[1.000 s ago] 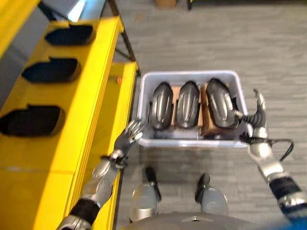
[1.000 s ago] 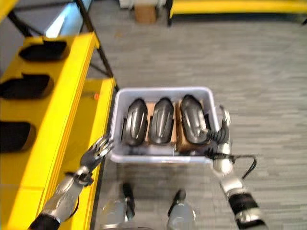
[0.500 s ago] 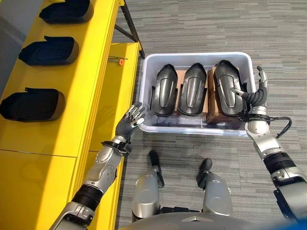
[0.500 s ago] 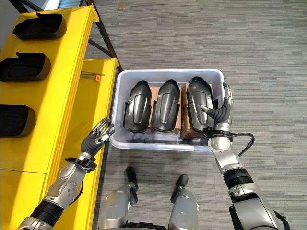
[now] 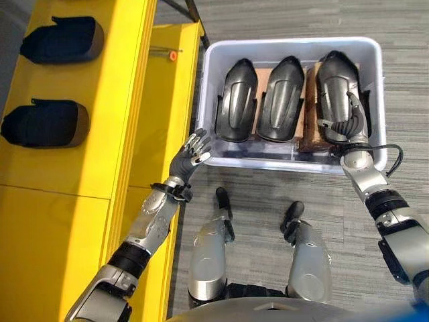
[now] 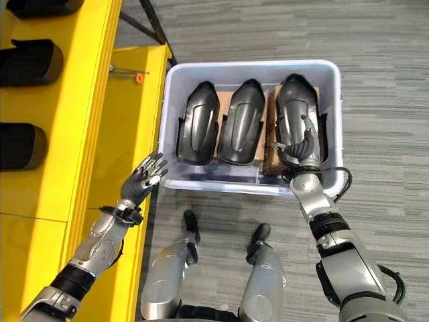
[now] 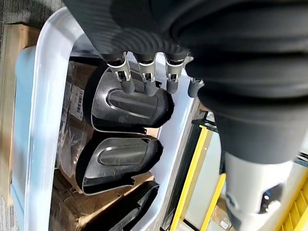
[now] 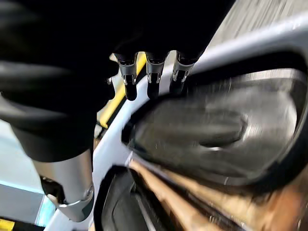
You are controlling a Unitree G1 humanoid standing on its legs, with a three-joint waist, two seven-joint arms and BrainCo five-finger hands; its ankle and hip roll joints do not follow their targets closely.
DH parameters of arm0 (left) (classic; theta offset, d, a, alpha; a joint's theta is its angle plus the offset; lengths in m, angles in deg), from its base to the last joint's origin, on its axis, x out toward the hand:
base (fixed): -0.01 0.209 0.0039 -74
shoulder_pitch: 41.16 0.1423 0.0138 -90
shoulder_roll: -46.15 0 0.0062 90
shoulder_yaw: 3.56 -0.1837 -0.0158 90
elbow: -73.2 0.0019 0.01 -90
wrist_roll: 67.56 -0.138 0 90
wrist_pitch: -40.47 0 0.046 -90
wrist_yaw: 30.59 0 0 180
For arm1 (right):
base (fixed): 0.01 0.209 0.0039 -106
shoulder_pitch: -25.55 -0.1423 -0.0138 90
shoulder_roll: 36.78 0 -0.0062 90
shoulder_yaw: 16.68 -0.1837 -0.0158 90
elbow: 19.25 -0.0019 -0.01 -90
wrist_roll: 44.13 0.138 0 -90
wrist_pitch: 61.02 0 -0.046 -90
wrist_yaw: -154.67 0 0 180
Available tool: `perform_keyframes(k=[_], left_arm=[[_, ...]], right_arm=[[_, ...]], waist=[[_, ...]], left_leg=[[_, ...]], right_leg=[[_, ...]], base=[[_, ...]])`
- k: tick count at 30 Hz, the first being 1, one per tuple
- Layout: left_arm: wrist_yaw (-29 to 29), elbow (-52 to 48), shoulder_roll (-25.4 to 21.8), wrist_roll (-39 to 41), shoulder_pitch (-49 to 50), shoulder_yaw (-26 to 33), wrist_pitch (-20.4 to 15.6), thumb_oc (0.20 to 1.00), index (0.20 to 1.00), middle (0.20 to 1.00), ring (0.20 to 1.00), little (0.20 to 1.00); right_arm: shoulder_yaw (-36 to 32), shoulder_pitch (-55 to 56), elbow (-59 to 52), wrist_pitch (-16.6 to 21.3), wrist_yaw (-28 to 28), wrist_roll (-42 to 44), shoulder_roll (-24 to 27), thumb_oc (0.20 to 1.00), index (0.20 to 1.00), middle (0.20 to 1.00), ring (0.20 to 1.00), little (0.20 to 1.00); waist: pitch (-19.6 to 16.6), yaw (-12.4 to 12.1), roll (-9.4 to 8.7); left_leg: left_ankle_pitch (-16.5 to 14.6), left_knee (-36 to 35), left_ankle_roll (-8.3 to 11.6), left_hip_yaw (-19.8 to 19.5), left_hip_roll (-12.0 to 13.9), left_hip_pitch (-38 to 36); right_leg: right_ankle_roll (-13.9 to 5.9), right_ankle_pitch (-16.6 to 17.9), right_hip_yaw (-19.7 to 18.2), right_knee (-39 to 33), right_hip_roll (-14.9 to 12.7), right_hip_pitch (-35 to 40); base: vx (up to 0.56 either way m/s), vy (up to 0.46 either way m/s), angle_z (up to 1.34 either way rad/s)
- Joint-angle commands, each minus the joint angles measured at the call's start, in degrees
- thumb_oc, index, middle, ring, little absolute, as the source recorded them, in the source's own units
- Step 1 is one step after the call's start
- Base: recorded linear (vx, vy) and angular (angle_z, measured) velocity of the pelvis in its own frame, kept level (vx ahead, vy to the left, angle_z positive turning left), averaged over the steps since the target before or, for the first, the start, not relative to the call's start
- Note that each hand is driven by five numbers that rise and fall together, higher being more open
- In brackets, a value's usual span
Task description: Move parts from the plastic box to the shelf.
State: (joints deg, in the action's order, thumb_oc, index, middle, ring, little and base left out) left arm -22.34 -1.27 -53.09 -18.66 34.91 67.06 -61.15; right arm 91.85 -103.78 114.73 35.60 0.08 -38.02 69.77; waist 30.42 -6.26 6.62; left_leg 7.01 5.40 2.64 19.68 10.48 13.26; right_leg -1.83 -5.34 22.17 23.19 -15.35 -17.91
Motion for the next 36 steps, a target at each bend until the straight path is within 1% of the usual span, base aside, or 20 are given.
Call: perform_keyframes(k=[1,2,3,4,5,6,12,13,17,18,20,22,25,27,34,36], left_arm=[[-0.78,-3.02,0.29,0.35,1.25,-0.25,-2.89,1.000,1.000,1.000,1.000,1.000],[-1.24,-3.16,0.32,0.27,1.22,-0.24,-2.86,1.000,1.000,1.000,1.000,1.000],[-1.33,-3.13,0.35,0.36,1.14,-0.29,-2.94,1.000,1.000,1.000,1.000,1.000],[-1.09,-3.19,0.32,0.52,0.80,-0.25,-2.86,1.000,1.000,1.000,1.000,1.000],[-1.02,-3.35,0.31,0.46,0.44,-0.40,-2.54,1.000,1.000,1.000,1.000,1.000],[-1.18,-3.52,0.17,0.64,0.45,-0.39,-2.73,1.000,1.000,1.000,1.000,1.000],[-1.18,-3.53,0.16,0.64,0.44,-0.38,-2.73,1.000,1.000,1.000,1.000,1.000],[0.06,-5.61,0.87,0.91,0.28,0.05,-1.86,1.000,1.000,1.000,1.000,1.000],[0.05,-5.64,0.87,0.91,0.19,0.18,-1.82,1.000,1.000,1.000,1.000,1.000],[-0.84,-7.04,0.86,0.30,0.05,-0.59,-1.54,1.000,1.000,1.000,1.000,1.000],[-0.71,-7.21,0.86,0.29,-0.02,-0.69,-1.40,1.000,1.000,1.000,1.000,1.000],[-1.63,-7.41,0.84,0.13,-0.28,-1.04,-0.98,1.000,1.000,1.000,1.000,1.000],[-1.82,-7.82,0.82,-0.05,-0.01,-1.15,-0.92,1.000,1.000,1.000,1.000,1.000],[-1.88,-7.88,0.74,-0.26,0.02,-1.18,-1.09,1.000,1.000,1.000,1.000,1.000],[-2.01,-8.32,0.61,-0.89,0.48,-0.87,-0.60,1.000,1.000,1.000,1.000,1.000],[-2.29,-8.60,0.62,-0.82,0.93,-0.76,-0.15,1.000,1.000,1.000,1.000,1.000]], right_arm=[[0.44,-4.64,-1.64,-1.55,-1.41,-0.23,1.50,1.000,1.000,1.000,1.000,1.000],[0.89,-4.75,-1.55,-3.04,-1.34,0.15,1.44,1.000,1.000,1.000,1.000,1.000],[1.18,-4.95,-1.27,-3.23,-0.89,0.20,1.37,1.000,1.000,1.000,1.000,1.000],[1.82,-5.98,-0.03,-4.80,-0.54,0.79,1.11,1.000,1.000,1.000,1.000,1.000],[2.32,-7.09,2.23,-6.78,-1.98,4.58,0.90,1.000,1.000,1.000,1.000,1.000],[2.27,-7.45,2.97,-7.75,-3.12,5.90,0.71,1.000,1.000,1.000,1.000,1.000],[2.28,-7.47,2.97,-7.75,-3.12,5.91,0.72,1.000,1.000,1.000,1.000,1.000],[2.94,-9.25,7.47,-10.56,-5.13,12.60,-0.75,1.000,1.000,1.000,1.000,1.000],[3.05,-9.53,7.63,-10.51,-5.17,12.66,-0.76,1.000,1.000,1.000,1.000,1.000],[2.71,-10.96,8.67,-11.44,-4.16,12.65,-0.87,1.000,1.000,1.000,1.000,1.000],[2.77,-11.13,8.69,-11.61,-3.45,12.69,-0.99,1.000,1.000,1.000,1.000,1.000],[2.46,-11.65,8.77,-12.73,-3.16,12.27,-1.07,1.000,1.000,1.000,1.000,1.000],[2.59,-11.70,8.82,-12.30,-3.32,9.80,-1.03,1.000,1.000,1.000,1.000,1.000],[2.81,-11.56,8.66,-11.71,-3.81,10.82,-1.02,1.000,1.000,1.000,1.000,1.000],[2.75,-11.49,4.86,-9.29,-8.20,14.69,-2.37,1.000,1.000,1.000,1.000,1.000],[2.42,-11.10,2.30,-8.81,-8.24,13.63,-3.05,1.000,1.000,1.000,1.000,1.000]], waist=[[-0.81,-0.22,-1.23],[-0.63,-0.28,-1.18],[-0.63,-0.35,-1.15],[-0.63,-0.69,-1.02],[-0.63,-1.24,-0.73],[-0.63,-1.37,-0.65],[-0.63,-1.37,-0.66],[-0.63,-2.81,-0.39],[-0.63,-2.76,-0.51],[-0.63,-3.17,-0.43],[-0.63,-3.20,-0.43],[-0.63,-3.06,-0.48],[-0.63,-3.09,-0.39],[-0.63,-3.05,-0.37],[-0.63,-3.03,-0.30],[-0.63,-2.99,-0.35]], left_leg=[[-4.74,4.35,2.66,-3.12,1.12,0.76],[-4.73,4.58,2.58,-3.05,1.12,1.32],[-4.70,4.57,2.55,-3.01,1.08,1.58],[-4.56,4.59,2.49,-3.05,0.98,2.82],[-4.31,4.71,2.38,-3.32,0.87,4.54],[-4.31,4.88,2.38,-3.47,0.84,5.11],[-4.32,4.90,2.38,-3.46,0.84,5.14],[-3.76,5.82,2.36,-4.12,0.91,9.75],[-3.85,6.09,2.34,-4.08,0.87,10.07],[-3.86,6.67,2.10,-4.44,0.73,11.92],[-3.84,6.77,2.05,-4.40,0.70,12.11],[-3.79,6.96,2.11,-4.33,0.76,12.10],[-3.79,7.11,2.13,-4.33,0.78,12.12],[-3.73,7.09,2.10,-4.20,0.87,12.18],[-3.54,6.92,2.10,-3.90,0.88,11.69],[-3.62,7.01,2.03,-3.85,0.79,11.38]], right_leg=[[-2.96,-0.46,-2.58,1.51,-0.80,-0.15],[-2.92,-0.51,-2.59,1.99,-0.92,-0.84],[-2.92,-0.52,-2.61,2.10,-0.97,-1.13],[-2.99,-0.57,-2.60,2.60,-1.16,-2.49],[-2.91,-0.66,-2.56,3.37,-1.22,-4.10],[-2.87,-0.76,-2.62,3.77,-1.16,-4.70],[-2.87,-0.77,-2.63,3.80,-1.17,-4.73],[-2.36,-1.10,-2.30,5.76,-0.79,-8.83],[-2.34,-1.22,-2.43,6.11,-0.92,-9.24],[-2.14,-1.20,-2.36,6.78,-0.39,-11.01],[-2.19,-1.08,-2.48,6.83,-0.34,-11.26],[-2.19,-1.03,-2.63,6.83,-0.23,-11.18],[-2.20,-1.04,-2.72,6.87,-0.17,-11.16],[-2.19,-1.00,-2.74,6.83,-0.18,-11.24],[-2.12,-0.86,-2.71,6.66,-0.07,-11.02],[-2.04,-0.93,-2.76,6.74,-0.02,-10.74]], base=[[-0.03,0.032,0.05],[-0.01,0.015,0.05],[-0.03,0.009,0.06],[-0.05,0.000,0.05],[-0.05,-0.005,0.05],[-0.03,-0.007,0.07],[0.00,-0.001,0.06],[0.00,0.000,0.00],[0.01,-0.003,0.06],[0.03,-0.008,-0.05],[0.00,0.006,0.03],[0.01,0.011,0.03],[0.01,0.006,-0.01],[0.00,0.000,0.00],[0.00,0.000,0.00],[0.02,0.010,-0.04]])
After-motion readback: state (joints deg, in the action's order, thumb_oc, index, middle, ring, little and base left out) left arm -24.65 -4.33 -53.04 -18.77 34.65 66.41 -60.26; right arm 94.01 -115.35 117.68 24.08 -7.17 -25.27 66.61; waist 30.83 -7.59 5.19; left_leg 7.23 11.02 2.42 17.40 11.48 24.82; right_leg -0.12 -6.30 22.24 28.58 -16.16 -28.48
